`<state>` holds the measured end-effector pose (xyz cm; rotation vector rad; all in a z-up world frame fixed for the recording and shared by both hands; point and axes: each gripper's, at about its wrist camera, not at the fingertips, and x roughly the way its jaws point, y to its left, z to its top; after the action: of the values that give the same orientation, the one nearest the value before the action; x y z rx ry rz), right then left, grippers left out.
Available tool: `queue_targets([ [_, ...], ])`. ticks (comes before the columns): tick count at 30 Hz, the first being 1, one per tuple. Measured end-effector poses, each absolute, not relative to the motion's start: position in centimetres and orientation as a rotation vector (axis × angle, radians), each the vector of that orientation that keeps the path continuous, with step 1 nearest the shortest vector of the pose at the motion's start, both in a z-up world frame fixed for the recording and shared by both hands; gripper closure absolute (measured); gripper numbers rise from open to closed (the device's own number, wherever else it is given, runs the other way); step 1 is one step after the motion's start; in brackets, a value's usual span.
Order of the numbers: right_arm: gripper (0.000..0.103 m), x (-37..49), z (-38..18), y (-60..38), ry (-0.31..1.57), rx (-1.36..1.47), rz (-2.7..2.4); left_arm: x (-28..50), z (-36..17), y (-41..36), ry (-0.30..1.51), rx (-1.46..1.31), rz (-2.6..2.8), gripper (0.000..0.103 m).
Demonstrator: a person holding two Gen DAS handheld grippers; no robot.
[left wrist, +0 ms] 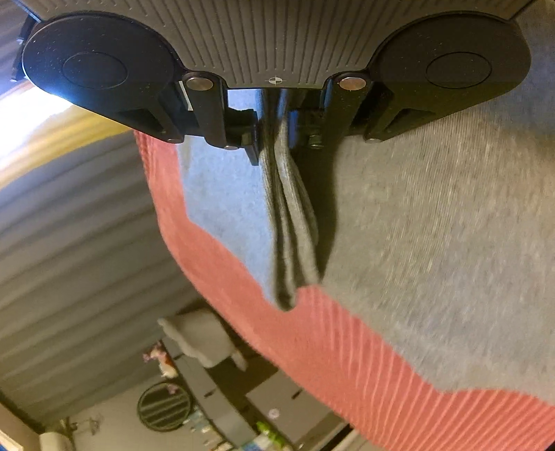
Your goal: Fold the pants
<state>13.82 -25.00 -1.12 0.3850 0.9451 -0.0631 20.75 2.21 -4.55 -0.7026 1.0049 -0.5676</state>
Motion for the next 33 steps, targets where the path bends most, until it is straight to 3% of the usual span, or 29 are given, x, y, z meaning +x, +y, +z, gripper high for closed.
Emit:
queue_targets([
  [2, 0.027, 14.2, -1.2, -25.2, 0.949, 0.396, -0.077, 20.9, -5.0, 1.6, 1.029, -0.656, -0.536, 0.057],
  [5, 0.025, 14.1, -1.3, -25.2, 0.949, 0.401, -0.069, 21.2, -5.9, 0.8, 1.031, -0.683, -0.583, 0.038],
  [8, 0.025, 14.1, -1.4, -25.1, 0.946, 0.402, -0.066, 21.5, -6.3, 0.2, 0.988, -0.674, -0.591, 0.037],
  [10, 0.024, 13.9, -1.2, -24.8, 0.945, 0.398, -0.066, 21.7, -6.8, 0.2, 0.964, -0.708, -0.595, 0.039],
  [12, 0.024, 13.8, -1.2, -24.6, 0.941, 0.393, -0.064, 21.8, -6.9, -0.2, 0.950, -0.709, -0.584, 0.058],
  [13, 0.024, 13.8, -1.2, -24.6, 0.940, 0.390, -0.064, 21.8, -7.0, -0.3, 0.955, -0.698, -0.567, 0.085],
  [14, 0.024, 13.7, -1.1, -24.5, 0.938, 0.387, -0.064, 22.0, -7.3, -0.3, 0.974, -0.697, -0.555, 0.087],
  [20, 0.027, 13.5, -0.7, -23.8, 0.921, 0.342, -0.071, 20.9, -5.2, 1.2, 0.892, -0.757, -0.572, 0.088],
  [22, 0.040, 13.5, -0.5, -23.5, 0.913, 0.314, -0.079, 20.4, -3.2, 1.9, 0.852, -0.737, -0.567, 0.088],
  [24, 0.061, 13.5, -0.5, -23.3, 0.917, 0.296, -0.087, 19.8, -1.5, 2.5, 0.840, -0.687, -0.563, 0.088],
  [28, 0.065, 14.1, -1.0, -22.8, 0.946, 0.266, -0.096, 18.9, -0.2, 3.4, 0.909, -0.573, -0.513, 0.087],
  [31, 0.065, 14.4, -1.2, -22.2, 0.962, 0.228, -0.089, 18.9, -1.0, 3.8, 0.931, -0.504, -0.370, 0.078],
  [33, 0.064, 14.4, -1.2, -21.8, 0.959, 0.208, -0.080, 19.2, -1.3, 4.2, 0.924, -0.453, -0.263, 0.078],
])
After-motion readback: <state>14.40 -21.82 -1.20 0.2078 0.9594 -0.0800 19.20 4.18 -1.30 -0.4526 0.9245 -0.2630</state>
